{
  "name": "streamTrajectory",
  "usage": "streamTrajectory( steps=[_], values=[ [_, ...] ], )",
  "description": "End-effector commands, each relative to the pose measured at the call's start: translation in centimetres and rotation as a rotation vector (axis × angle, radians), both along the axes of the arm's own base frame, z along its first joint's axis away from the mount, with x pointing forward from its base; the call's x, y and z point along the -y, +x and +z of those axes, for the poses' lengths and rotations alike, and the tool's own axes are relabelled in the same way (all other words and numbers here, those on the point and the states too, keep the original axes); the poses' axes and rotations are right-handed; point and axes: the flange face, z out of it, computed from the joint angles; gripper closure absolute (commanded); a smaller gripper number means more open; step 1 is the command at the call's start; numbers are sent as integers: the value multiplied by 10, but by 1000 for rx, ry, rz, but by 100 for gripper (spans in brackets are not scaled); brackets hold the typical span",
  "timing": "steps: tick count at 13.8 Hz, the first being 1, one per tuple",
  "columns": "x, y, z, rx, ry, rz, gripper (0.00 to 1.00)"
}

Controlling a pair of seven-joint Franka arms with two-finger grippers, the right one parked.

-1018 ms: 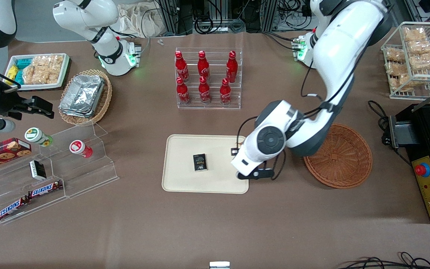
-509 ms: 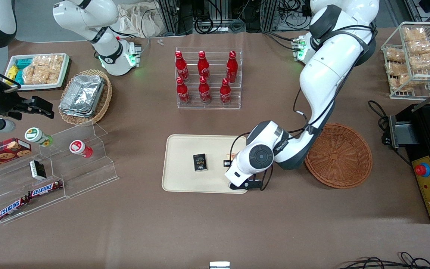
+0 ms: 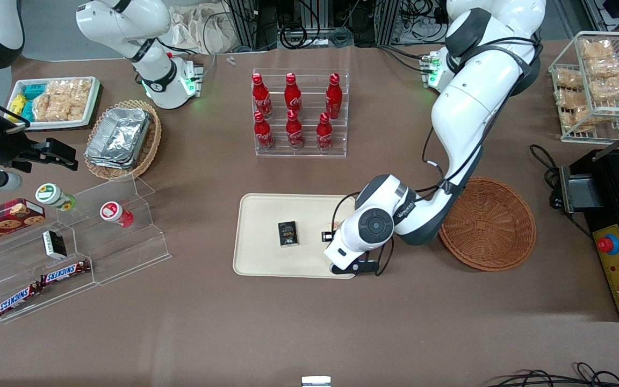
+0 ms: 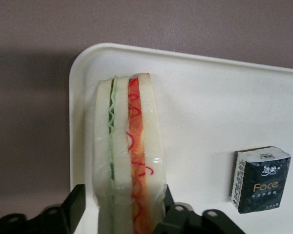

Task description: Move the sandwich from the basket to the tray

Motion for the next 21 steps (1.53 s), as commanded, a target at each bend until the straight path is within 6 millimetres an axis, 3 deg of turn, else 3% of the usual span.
streamTrajectory(
  steps=[1, 4, 6, 8, 11, 17, 21],
  values=[
    [-18, 7, 47, -16, 74, 40, 1],
    [-59, 8, 121, -39, 159, 56, 1],
    [-108, 23, 158, -36, 161, 111, 1],
    [-129, 13, 192, -14, 184, 67, 1],
    [-167, 3, 221, 14, 217, 67, 1],
    [-266, -11, 260, 27, 201, -3, 1],
    [-325, -31, 272, 43, 156, -96, 1]
  ],
)
